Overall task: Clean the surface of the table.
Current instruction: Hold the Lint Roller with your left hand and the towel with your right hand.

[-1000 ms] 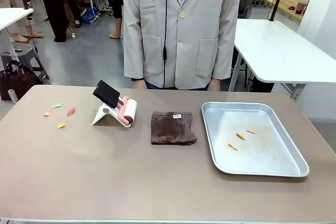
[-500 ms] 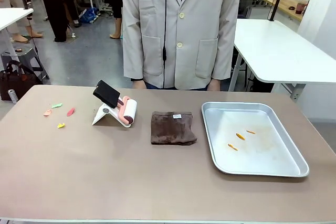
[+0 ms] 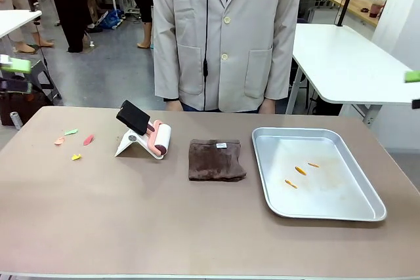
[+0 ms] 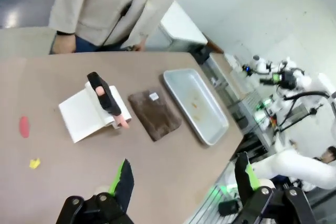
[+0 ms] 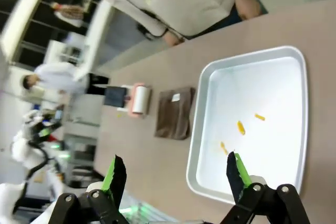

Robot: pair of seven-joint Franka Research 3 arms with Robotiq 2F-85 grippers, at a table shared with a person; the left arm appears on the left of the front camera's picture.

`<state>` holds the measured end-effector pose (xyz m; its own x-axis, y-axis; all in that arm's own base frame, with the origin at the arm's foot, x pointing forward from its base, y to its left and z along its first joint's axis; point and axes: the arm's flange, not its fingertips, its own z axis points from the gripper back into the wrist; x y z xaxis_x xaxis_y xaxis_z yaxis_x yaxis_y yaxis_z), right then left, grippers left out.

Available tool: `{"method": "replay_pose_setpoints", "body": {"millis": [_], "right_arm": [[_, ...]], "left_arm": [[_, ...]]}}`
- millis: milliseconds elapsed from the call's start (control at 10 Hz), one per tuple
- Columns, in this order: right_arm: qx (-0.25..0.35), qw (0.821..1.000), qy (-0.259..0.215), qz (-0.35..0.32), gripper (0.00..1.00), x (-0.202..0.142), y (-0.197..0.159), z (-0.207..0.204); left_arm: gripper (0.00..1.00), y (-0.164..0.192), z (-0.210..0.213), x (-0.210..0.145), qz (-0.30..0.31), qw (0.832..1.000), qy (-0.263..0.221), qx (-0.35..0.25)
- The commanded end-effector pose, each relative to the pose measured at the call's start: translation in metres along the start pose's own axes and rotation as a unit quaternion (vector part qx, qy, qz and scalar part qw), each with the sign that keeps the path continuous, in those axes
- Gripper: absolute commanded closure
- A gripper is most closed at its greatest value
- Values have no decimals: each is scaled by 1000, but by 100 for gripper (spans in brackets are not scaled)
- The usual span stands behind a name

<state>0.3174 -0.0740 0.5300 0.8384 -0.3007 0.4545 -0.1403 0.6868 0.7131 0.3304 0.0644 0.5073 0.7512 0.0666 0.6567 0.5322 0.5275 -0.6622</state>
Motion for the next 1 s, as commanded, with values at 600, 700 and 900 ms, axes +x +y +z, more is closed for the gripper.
{"method": "replay_pose_setpoints", "body": {"millis": [600, 700, 900], "right_arm": [[-149, 945, 213, 198, 0, -71, 158, -245], [-158, 941, 220, 203, 0, -77, 166, -268], [-153, 950, 205, 178, 0, -84, 175, -314]], "left_arm": [[0, 94, -150, 44, 2, 971, 168, 169], [0, 78, -146, 57, 14, 971, 167, 171], [0, 111, -159, 57, 40, 966, 173, 190]]}}
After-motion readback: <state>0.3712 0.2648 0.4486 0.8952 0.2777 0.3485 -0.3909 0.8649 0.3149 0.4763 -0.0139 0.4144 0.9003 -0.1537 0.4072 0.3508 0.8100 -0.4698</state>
